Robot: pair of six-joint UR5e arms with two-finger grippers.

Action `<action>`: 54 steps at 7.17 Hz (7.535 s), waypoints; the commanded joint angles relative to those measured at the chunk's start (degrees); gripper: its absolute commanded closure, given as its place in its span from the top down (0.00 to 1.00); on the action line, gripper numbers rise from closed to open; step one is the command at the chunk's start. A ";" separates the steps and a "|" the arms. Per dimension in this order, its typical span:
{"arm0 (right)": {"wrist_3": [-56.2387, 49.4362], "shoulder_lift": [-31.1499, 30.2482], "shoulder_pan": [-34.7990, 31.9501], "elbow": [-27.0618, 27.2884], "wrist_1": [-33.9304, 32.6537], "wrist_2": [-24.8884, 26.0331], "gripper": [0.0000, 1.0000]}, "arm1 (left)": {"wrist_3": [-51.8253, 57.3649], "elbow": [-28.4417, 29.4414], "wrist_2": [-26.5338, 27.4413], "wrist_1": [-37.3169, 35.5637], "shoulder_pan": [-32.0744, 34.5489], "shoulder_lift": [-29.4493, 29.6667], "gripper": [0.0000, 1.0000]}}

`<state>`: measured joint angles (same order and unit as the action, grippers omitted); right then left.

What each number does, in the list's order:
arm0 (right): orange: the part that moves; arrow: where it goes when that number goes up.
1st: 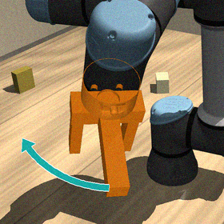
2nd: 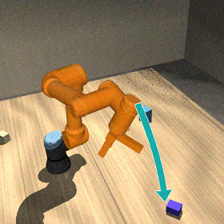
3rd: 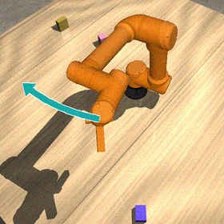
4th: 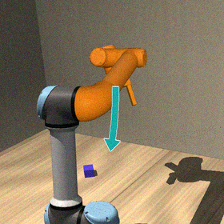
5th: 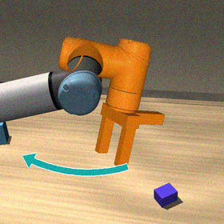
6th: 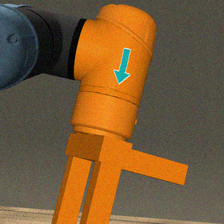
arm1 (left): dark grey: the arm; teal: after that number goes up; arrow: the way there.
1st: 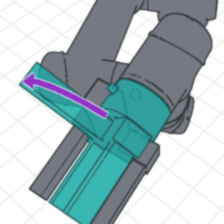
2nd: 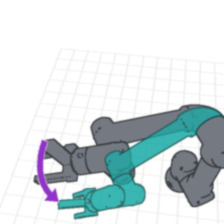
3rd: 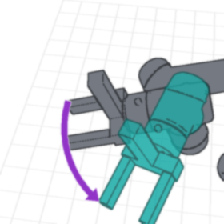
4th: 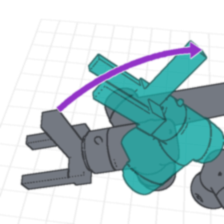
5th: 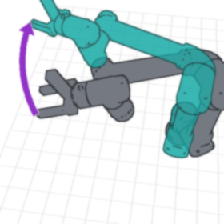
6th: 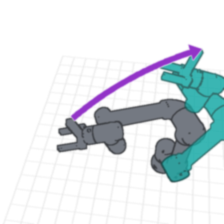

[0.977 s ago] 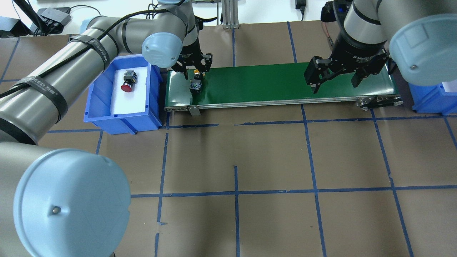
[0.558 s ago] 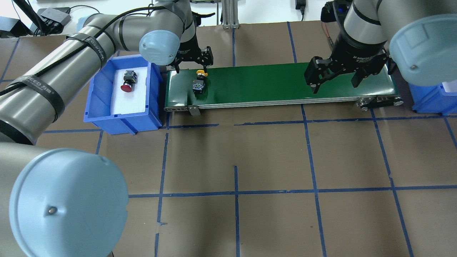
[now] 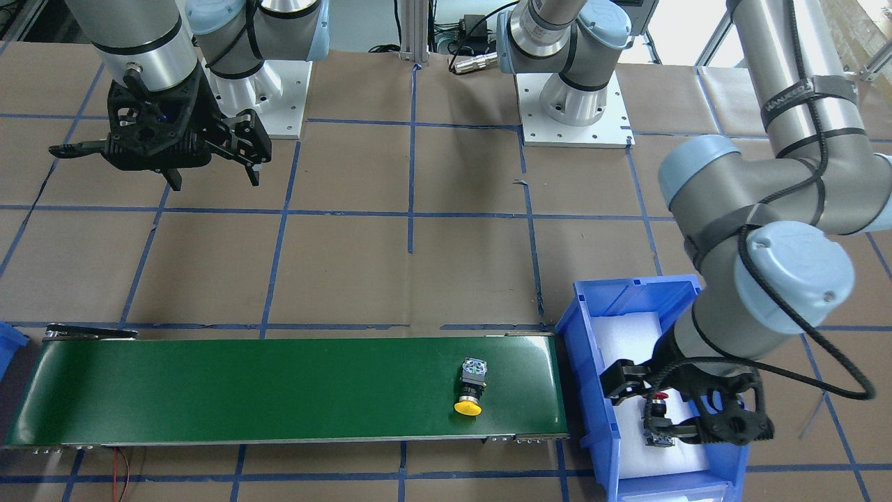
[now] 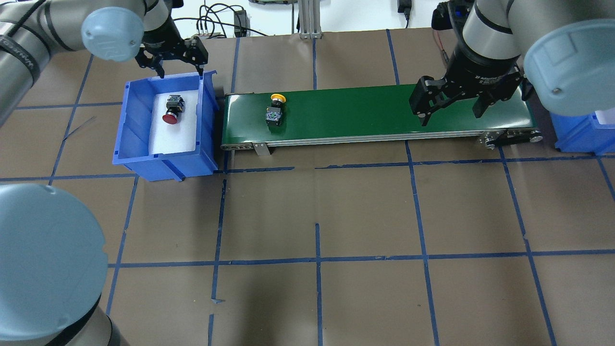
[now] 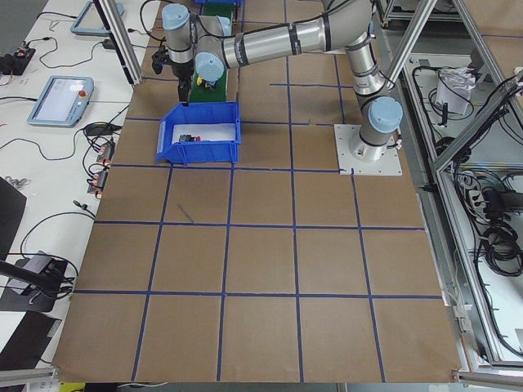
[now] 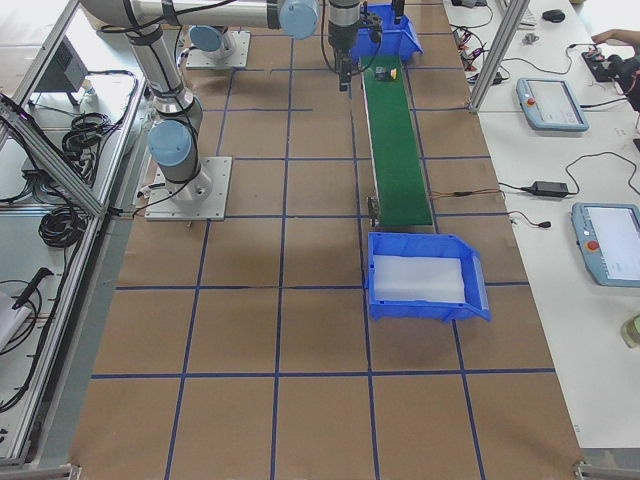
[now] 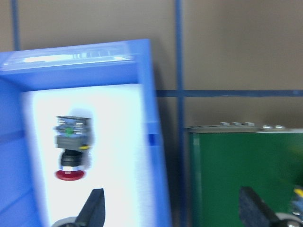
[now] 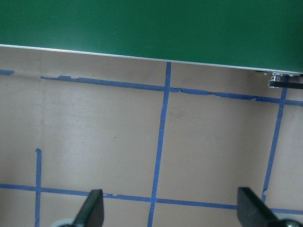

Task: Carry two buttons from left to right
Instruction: 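Open the left gripper and move it back over the bin, then lower the left gripper into the bin and grasp the red push-button, then place the red button on the belt while the right gripper reaches the yellow one, then grasp and lift the yellow button with the right gripper while the left gripper withdraws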

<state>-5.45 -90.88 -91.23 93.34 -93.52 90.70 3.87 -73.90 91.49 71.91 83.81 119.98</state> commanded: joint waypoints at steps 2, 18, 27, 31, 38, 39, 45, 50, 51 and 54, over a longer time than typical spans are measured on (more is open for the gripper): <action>0.00 0.00 0.00 0.00 0.00 0.00 1.00 | 5.78 -0.37 0.00 -1.41 -4.09 3.06 0.98; -0.44 0.53 -0.09 -0.09 -0.88 0.18 1.00 | 14.23 -1.16 -2.11 -7.05 -4.09 9.49 0.69; 0.61 0.62 -1.23 -0.17 -0.88 0.18 1.00 | 14.23 -1.51 -2.11 -7.05 -4.10 9.66 0.58; 0.52 0.62 -1.23 0.52 -1.14 0.26 1.00 | 13.35 -2.39 -0.97 -5.82 -4.01 7.21 0.35; 12.73 8.68 -1.49 1.77 -14.67 -0.79 0.99 | -6.72 -1.51 3.84 12.73 6.58 -9.59 0.38; 13.00 10.62 -2.28 0.19 -14.59 -0.62 0.99 | -9.30 -1.51 3.69 11.25 9.33 -8.37 0.38; 24.69 21.34 -9.30 -5.36 -19.56 1.66 0.98 | -13.89 -1.60 -1.84 -5.20 12.86 4.29 0.38; 30.14 29.96 -10.99 -13.52 -20.39 2.11 0.98 | -14.25 -0.55 -1.41 -3.56 12.70 1.85 1.00; 30.49 31.28 -10.99 -14.32 -20.48 2.11 0.98 | -13.46 1.11 -1.41 3.86 10.95 -1.56 1.00; 31.29 33.66 -10.99 -15.56 -20.56 3.16 0.97 | -4.07 0.43 -0.97 22.93 3.40 -13.95 1.00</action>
<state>25.72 -58.05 -102.21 78.03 -114.04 93.65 -3.43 -72.92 90.15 86.13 90.55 110.95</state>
